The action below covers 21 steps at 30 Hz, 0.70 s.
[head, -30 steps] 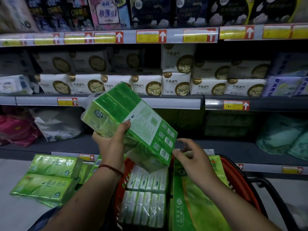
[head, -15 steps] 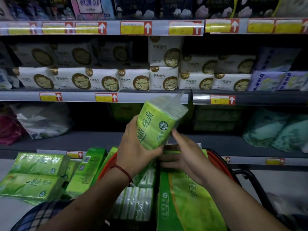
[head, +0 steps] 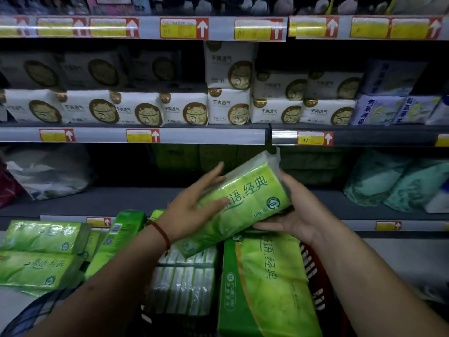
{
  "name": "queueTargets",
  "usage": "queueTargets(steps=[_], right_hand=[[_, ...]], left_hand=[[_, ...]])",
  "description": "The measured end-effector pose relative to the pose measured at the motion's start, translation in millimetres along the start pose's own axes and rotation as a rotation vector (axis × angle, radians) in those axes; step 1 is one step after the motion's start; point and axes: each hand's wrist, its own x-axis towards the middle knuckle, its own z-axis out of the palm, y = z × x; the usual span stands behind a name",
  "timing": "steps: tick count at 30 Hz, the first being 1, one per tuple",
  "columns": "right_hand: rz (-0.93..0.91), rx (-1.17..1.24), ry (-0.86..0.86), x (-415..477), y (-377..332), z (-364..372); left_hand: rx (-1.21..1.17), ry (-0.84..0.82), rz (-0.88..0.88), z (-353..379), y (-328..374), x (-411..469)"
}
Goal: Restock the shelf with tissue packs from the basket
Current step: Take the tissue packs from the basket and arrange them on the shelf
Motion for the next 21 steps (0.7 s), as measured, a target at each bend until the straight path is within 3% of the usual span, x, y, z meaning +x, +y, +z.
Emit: queueTargets(steps=[2,4,7,10,13,17,21], right_hand=[[-0.02,0.073,0.021,4.0,3.2,-1.1],[-0.083,0.024,0.082,8.0,8.8,-0.6],[-0.206,-0.063,0.198,13.3,16.6,-0.8],[-0.301,-0.086,0.246,14.7,14.6,-4.1],[-0.257,-0.178,0.348,20.9,15.0,-14.3],[-0.258,-0.292,0.481,27.1,20.4,-31.2],[-0.304,-0.365,0.443,15.2,16.0,-30.8]], left_hand=[[0.039,0.119,-0.256,-13.5,-15.2,3.2],[0.059,0.067,-0.512,-22.9,-30.1,2.7],[-0.302,-0.023,-0.685,-23.8,-41.4,-2.0],[-0.594,0.094,-0.754,-23.2,-40.5,-7.9],[-0.821,0.244,-0.745,-24.7,-45.1,-11.0],[-0.713,0.322,-0.612,-15.4,-28.0,-13.4],[-0.765,0.28,-0.631,-14.7,-22.4,-13.6]])
